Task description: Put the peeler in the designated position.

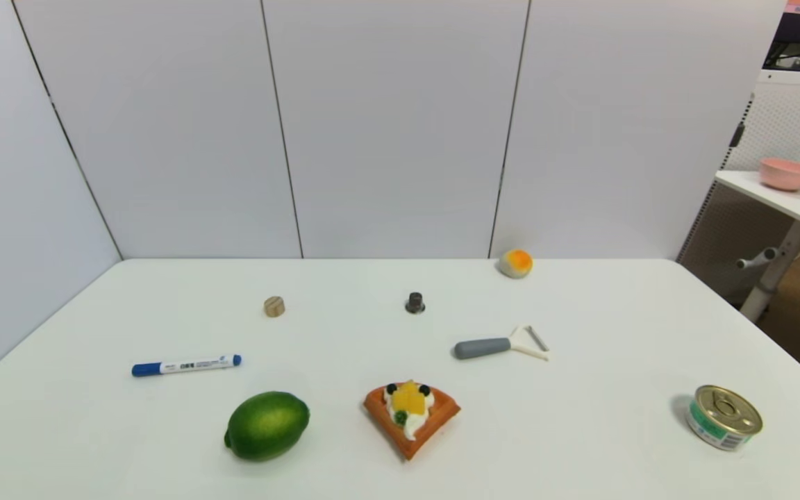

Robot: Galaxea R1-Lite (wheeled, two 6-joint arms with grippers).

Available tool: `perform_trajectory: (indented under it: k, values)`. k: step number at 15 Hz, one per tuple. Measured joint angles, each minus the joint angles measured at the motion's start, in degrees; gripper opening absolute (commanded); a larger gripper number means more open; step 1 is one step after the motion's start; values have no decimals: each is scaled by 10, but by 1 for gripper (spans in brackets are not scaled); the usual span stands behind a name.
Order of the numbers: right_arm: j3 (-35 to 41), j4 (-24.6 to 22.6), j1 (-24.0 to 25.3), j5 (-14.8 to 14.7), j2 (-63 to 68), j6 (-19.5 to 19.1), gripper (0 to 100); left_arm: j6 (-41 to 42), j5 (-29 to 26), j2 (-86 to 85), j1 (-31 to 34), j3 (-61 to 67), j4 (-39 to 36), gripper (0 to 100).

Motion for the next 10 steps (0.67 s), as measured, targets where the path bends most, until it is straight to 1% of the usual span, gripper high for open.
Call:
perform_trajectory:
  k: [10]
  values:
    - [0,0,0,0,0,0,100,0,0,0,0,0,0,100]
